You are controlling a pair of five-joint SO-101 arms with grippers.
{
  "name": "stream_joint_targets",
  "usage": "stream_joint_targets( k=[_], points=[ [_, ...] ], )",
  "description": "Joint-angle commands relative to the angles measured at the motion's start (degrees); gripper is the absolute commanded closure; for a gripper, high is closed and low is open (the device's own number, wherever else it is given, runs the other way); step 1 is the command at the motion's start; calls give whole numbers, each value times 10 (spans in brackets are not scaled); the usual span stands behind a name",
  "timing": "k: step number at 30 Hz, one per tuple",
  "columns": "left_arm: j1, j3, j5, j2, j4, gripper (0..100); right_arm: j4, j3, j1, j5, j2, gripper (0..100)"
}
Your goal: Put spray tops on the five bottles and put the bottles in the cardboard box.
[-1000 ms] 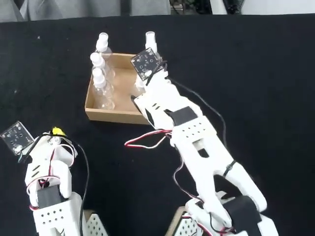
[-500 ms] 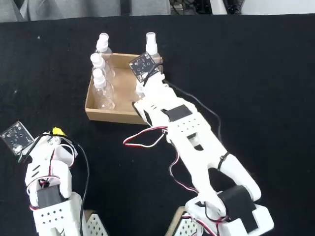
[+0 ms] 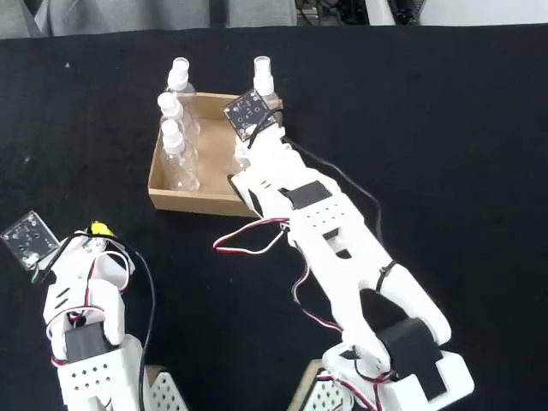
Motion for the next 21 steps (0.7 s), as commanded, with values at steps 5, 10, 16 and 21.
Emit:
stream_joint_targets(
  k=[5, 10, 16, 21],
  points=[
    [0, 14, -6, -8, -12, 970, -11, -17, 19, 4, 8, 910],
    [0, 14, -6, -8, -12, 970, -11, -8, 18, 5, 7, 855],
    [0, 14, -6, -8, -12, 970, -11, -8, 18, 8, 4, 852],
    [0, 14, -6, -8, -12, 970, -11, -8, 18, 8, 4, 851]
  ],
)
